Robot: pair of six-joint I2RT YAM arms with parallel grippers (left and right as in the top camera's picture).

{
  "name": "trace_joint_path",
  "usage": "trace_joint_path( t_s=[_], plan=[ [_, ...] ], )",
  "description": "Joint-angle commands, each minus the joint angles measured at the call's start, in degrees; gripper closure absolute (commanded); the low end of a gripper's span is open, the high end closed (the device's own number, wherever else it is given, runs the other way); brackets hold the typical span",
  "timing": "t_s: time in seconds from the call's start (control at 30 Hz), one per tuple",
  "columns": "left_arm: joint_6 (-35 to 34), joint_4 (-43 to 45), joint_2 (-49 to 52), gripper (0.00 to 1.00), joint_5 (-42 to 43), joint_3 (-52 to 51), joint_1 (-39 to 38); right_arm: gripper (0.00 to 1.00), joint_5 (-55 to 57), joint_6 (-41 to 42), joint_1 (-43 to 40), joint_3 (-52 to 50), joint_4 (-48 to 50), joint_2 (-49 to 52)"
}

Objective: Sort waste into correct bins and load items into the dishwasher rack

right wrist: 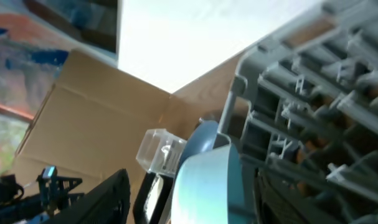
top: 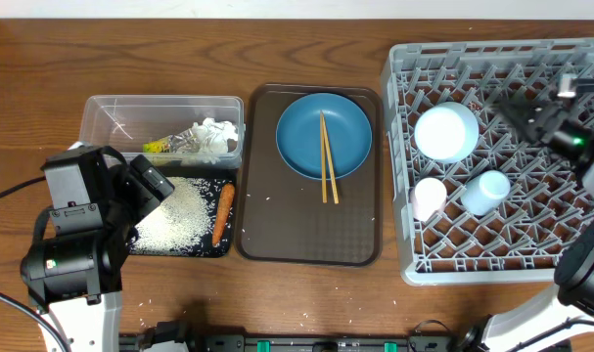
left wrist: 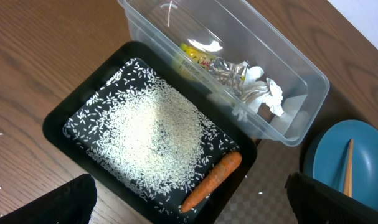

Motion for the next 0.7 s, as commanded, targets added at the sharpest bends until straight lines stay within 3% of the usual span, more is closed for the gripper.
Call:
trace_joint_path(
  t_s=[0.0, 0.17, 0.47, 0.67],
  plan=[
    [-0.1, -0.2, 0.0, 0.01, -0.1, 0.3, 0.3, 0.41, -5.1, 15.1, -1.1, 0.4, 8.8, -0.3],
    [-0.1, -0.2, 0.0, 0.0, -0.1, 0.3, 0.3, 0.53, -5.3, 28.1, 1.3, 0.4, 24.3, -3.1],
    [-0.1, -0.2, 0.0, 0.01, -0.1, 0.3, 0.3, 0.56, -5.0, 30.9, 14.0, 0.4, 32.4, -8.1],
    [-0.1, -0.2, 0.0, 0.01, -0.1, 0.2, 0.3, 0.56, 0.7, 40.7, 22.8, 0.4, 43.8, -8.5]
  ],
)
